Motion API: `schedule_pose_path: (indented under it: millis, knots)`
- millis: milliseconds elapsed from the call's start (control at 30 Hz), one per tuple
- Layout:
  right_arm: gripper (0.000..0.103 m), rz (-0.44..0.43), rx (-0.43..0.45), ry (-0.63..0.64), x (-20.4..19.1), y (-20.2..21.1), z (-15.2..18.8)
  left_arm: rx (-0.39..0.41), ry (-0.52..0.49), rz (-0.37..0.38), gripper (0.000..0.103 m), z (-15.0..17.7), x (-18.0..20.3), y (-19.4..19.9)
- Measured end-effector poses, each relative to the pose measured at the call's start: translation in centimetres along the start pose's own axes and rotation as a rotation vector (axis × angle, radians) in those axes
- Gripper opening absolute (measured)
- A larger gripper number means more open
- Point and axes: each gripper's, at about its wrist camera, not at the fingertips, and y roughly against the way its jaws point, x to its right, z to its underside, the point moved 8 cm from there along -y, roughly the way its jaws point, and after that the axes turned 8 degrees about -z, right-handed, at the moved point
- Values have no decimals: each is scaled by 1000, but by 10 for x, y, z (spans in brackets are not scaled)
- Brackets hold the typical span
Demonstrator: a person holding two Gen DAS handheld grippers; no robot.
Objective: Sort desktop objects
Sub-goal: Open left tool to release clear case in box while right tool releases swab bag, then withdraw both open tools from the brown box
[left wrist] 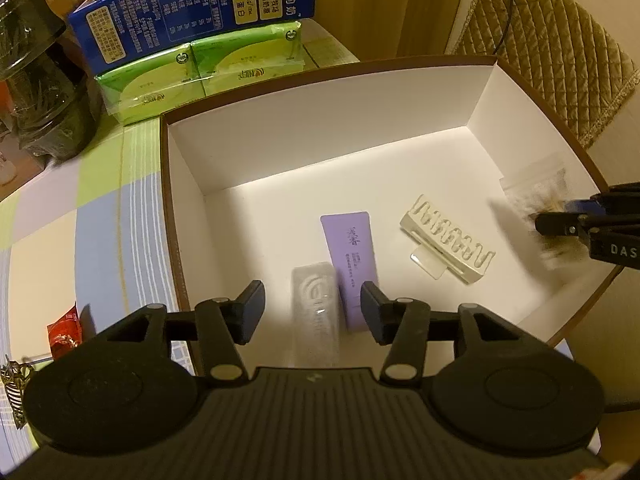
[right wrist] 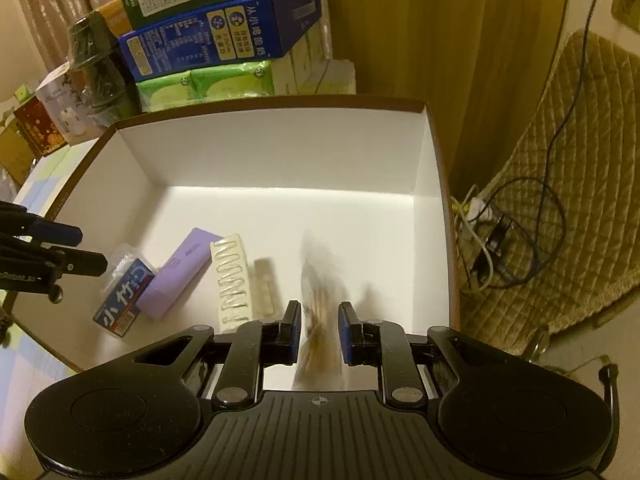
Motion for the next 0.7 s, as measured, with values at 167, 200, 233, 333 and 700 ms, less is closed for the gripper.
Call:
schedule_pose_path:
  millis: [167,200,233,333,700]
  knots:
    - [75,1,40,44,-12,11,-3,28,9,9,67,0,-2,8]
    - [77,-9,41,47,-15,13,-3,35,12,10,68,-1,-3,11]
    - [81,-20,42,43,-17,15,-2,40,13,11,68,0,-4,13]
    - [92,-43,52,46,-23,22,0,51,18,13,77,2,-6,20]
    - [101,-59,85,49,-41,44,10,97,62,-12,90,19,-17,59]
